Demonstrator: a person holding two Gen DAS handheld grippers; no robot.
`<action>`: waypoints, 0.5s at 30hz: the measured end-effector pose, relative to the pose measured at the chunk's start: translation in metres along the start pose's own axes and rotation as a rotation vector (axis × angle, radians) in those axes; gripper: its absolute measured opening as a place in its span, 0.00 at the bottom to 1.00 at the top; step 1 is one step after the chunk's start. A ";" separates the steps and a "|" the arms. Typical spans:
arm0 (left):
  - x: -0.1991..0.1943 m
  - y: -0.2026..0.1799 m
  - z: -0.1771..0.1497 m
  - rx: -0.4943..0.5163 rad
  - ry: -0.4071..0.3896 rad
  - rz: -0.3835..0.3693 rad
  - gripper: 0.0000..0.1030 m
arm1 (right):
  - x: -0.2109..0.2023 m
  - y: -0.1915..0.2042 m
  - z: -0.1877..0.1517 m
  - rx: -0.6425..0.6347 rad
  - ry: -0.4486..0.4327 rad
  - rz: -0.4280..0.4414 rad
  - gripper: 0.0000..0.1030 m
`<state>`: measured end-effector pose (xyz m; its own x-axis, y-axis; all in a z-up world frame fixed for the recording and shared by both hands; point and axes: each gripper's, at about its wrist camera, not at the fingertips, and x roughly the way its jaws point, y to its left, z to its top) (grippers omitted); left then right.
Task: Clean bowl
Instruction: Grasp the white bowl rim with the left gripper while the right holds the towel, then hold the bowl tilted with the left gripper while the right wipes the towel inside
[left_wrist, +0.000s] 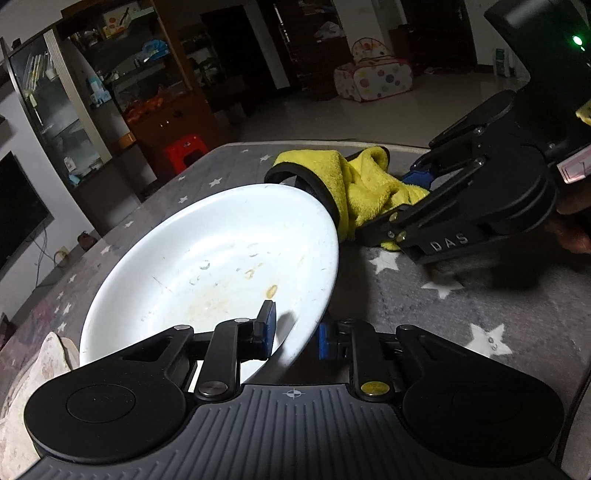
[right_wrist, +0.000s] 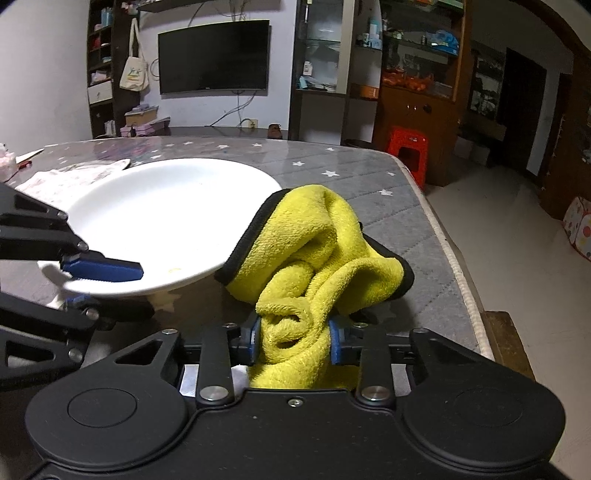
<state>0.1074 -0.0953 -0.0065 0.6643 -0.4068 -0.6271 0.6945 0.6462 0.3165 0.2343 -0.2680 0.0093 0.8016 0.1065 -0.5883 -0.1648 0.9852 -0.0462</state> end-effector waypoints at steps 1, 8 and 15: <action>-0.001 0.001 -0.001 -0.003 -0.002 -0.006 0.22 | -0.002 0.003 -0.001 -0.004 -0.001 0.006 0.35; -0.008 0.010 -0.005 -0.023 -0.012 -0.034 0.22 | -0.015 0.022 -0.009 -0.072 -0.014 0.048 0.34; -0.015 0.017 -0.013 -0.024 -0.013 -0.074 0.22 | -0.024 0.035 -0.012 -0.120 -0.024 0.102 0.34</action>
<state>0.1057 -0.0692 -0.0009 0.6149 -0.4623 -0.6389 0.7353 0.6289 0.2525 0.2021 -0.2377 0.0120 0.7903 0.2101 -0.5755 -0.3124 0.9463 -0.0836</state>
